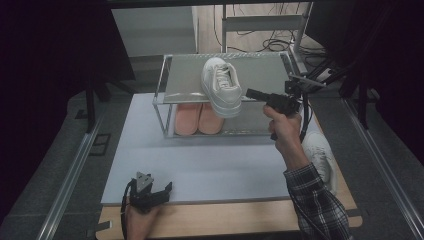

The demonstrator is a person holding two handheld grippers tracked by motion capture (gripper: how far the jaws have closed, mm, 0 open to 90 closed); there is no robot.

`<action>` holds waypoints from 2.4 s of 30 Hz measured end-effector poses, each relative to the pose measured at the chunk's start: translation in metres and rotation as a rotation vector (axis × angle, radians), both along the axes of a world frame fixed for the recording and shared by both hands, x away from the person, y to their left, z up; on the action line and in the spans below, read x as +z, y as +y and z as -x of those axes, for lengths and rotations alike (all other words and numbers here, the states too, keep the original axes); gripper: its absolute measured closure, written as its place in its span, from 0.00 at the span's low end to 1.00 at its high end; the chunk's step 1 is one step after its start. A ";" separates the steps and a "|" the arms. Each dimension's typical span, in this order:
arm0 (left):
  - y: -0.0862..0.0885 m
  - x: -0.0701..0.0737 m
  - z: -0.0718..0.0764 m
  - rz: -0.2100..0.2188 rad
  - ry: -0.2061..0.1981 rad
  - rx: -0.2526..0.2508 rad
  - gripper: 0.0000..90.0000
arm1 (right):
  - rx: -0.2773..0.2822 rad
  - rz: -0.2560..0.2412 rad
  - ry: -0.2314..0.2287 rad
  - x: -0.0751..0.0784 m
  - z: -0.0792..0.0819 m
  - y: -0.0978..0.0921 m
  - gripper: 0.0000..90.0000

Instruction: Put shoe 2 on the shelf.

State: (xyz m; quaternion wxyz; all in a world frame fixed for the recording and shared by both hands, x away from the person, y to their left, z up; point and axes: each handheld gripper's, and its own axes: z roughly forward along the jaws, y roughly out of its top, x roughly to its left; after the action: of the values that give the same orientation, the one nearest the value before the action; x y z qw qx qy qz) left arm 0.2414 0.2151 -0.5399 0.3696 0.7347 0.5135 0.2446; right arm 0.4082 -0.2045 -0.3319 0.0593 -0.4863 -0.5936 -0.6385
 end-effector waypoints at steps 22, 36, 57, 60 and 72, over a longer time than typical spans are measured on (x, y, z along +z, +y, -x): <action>0.000 0.000 0.000 0.000 -0.001 0.000 0.16 | 0.102 0.116 0.002 -0.038 0.031 0.027 0.99; 0.000 0.000 0.000 -0.001 0.001 0.000 0.16 | 0.089 0.091 0.023 -0.040 0.017 0.038 0.99; 0.000 0.000 0.000 0.001 -0.001 0.001 0.16 | 0.078 0.096 0.056 -0.043 -0.018 0.088 0.99; 0.000 0.000 0.000 0.001 -0.001 0.001 0.16 | 0.067 0.101 0.053 -0.043 -0.020 0.089 0.99; 0.000 0.000 0.000 0.001 -0.001 0.000 0.16 | 0.025 0.104 0.057 -0.043 -0.026 0.081 0.99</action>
State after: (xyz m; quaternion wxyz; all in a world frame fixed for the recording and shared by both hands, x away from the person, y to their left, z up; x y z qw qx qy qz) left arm 0.2414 0.2150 -0.5399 0.3701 0.7344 0.5136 0.2449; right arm 0.4338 -0.1231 -0.3750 0.0588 -0.4991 -0.6302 -0.5919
